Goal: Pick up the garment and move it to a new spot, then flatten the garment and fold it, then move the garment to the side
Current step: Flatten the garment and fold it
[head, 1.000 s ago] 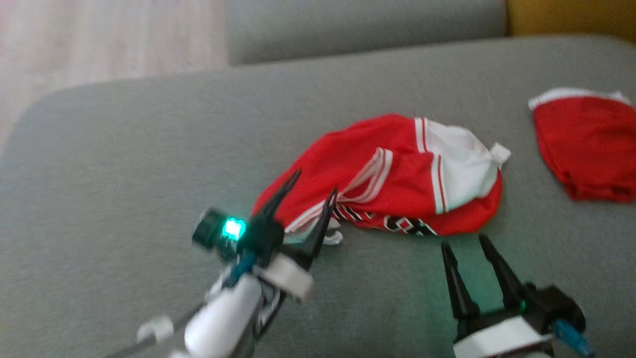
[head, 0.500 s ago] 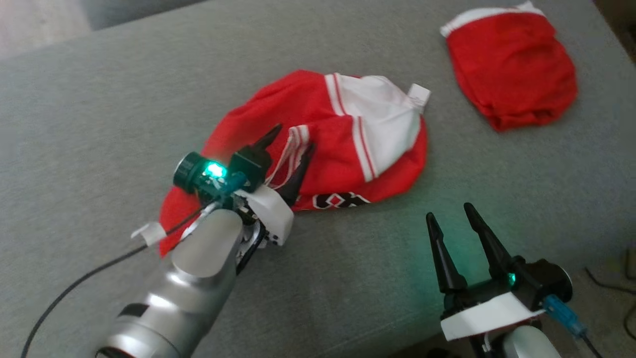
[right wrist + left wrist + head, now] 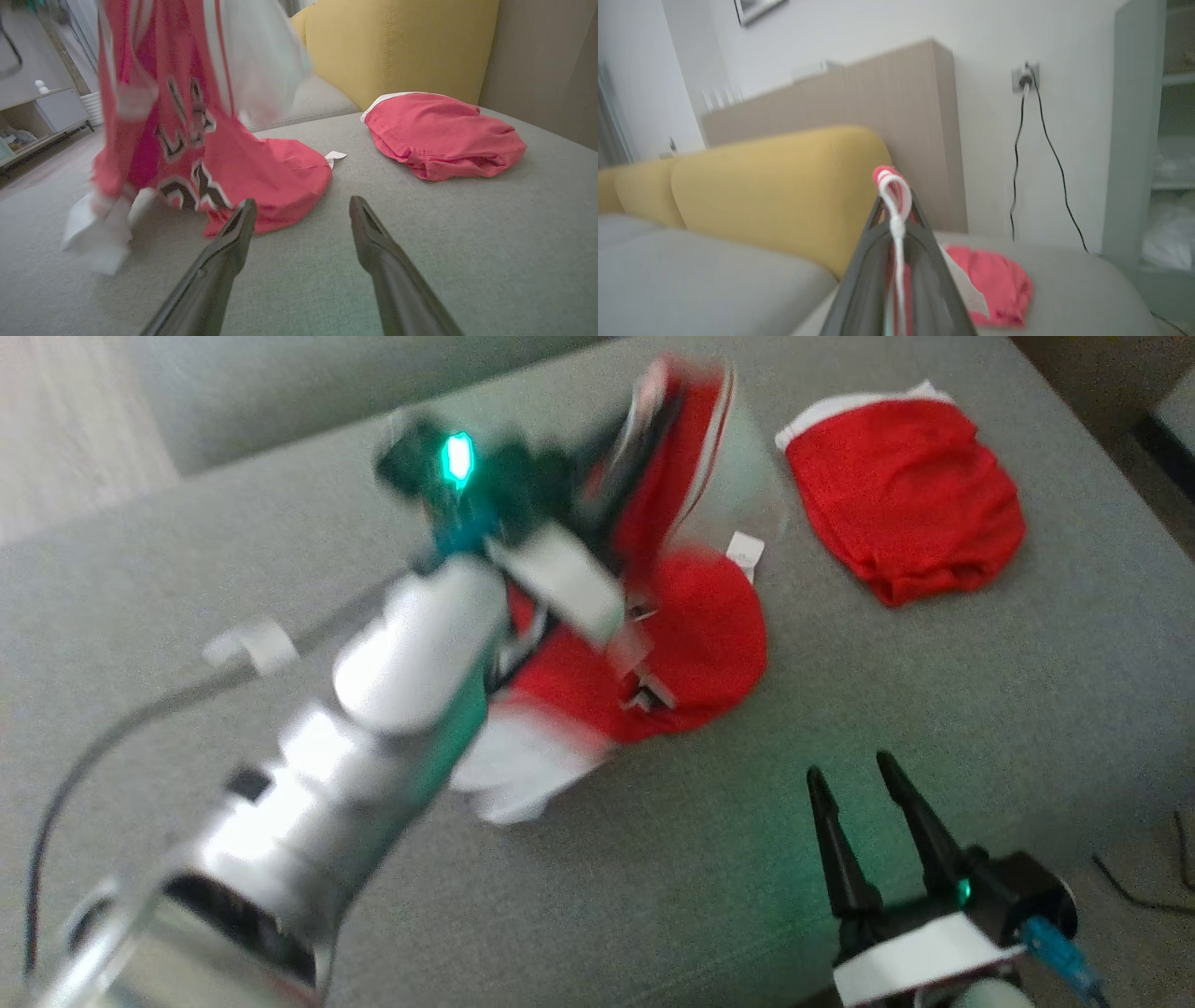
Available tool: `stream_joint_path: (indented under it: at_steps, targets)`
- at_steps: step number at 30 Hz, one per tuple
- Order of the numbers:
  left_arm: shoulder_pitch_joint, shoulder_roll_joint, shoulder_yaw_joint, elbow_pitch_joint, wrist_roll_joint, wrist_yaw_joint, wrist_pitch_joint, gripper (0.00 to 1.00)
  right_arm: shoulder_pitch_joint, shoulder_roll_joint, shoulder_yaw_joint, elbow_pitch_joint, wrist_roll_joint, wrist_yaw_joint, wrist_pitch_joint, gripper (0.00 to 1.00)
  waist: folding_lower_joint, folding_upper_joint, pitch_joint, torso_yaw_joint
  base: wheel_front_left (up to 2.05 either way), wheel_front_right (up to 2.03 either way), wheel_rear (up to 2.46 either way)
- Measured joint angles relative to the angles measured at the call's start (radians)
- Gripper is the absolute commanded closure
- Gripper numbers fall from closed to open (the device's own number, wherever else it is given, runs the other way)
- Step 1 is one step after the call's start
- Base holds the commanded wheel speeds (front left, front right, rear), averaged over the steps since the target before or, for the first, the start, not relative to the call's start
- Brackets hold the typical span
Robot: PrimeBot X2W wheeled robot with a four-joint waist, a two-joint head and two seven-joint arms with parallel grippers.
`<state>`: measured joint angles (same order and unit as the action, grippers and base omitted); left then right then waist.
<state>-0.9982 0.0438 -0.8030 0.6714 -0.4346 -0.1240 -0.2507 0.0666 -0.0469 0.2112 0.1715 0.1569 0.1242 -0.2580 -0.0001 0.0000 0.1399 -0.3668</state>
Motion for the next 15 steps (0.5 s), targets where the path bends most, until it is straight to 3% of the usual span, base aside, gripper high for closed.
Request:
stream_joint_path:
  at_steps: [6, 9, 12, 15]
  targets:
    - [-0.125, 0.008, 0.161, -0.159, -0.004, 0.016, -0.007, 1.0, 0.055, 0.0, -0.031, 0.002, -0.003, 0.0, 0.0, 0.0, -0.0002, 0.0, -0.09, 0.041, 0.0, 0.0, 0.0]
    - [-0.108, 0.026, 0.204, -0.203, -0.036, 0.032, -0.007, 1.0, 0.085, 0.0, -0.052, -0.003, -0.003, 0.0, 0.0, 0.0, -0.0003, 0.0, -0.123, 0.089, 0.0, 0.0, 0.0]
    - [0.015, 0.076, 0.23, -0.242, -0.082, 0.06, 0.007, 1.0, 0.104, 0.0, -0.062, -0.009, -0.003, 0.0, 0.0, 0.0, -0.0001, 0.0, -0.147, 0.146, 0.0, 0.0, 0.0]
    - [0.243, 0.141, 0.257, -0.276, -0.13, 0.111, 0.035, 1.0, 0.114, 0.001, -0.068, -0.016, -0.003, 0.0, 0.0, 0.0, -0.0001, 0.0, -0.163, 0.203, 0.0, 0.0, 0.0]
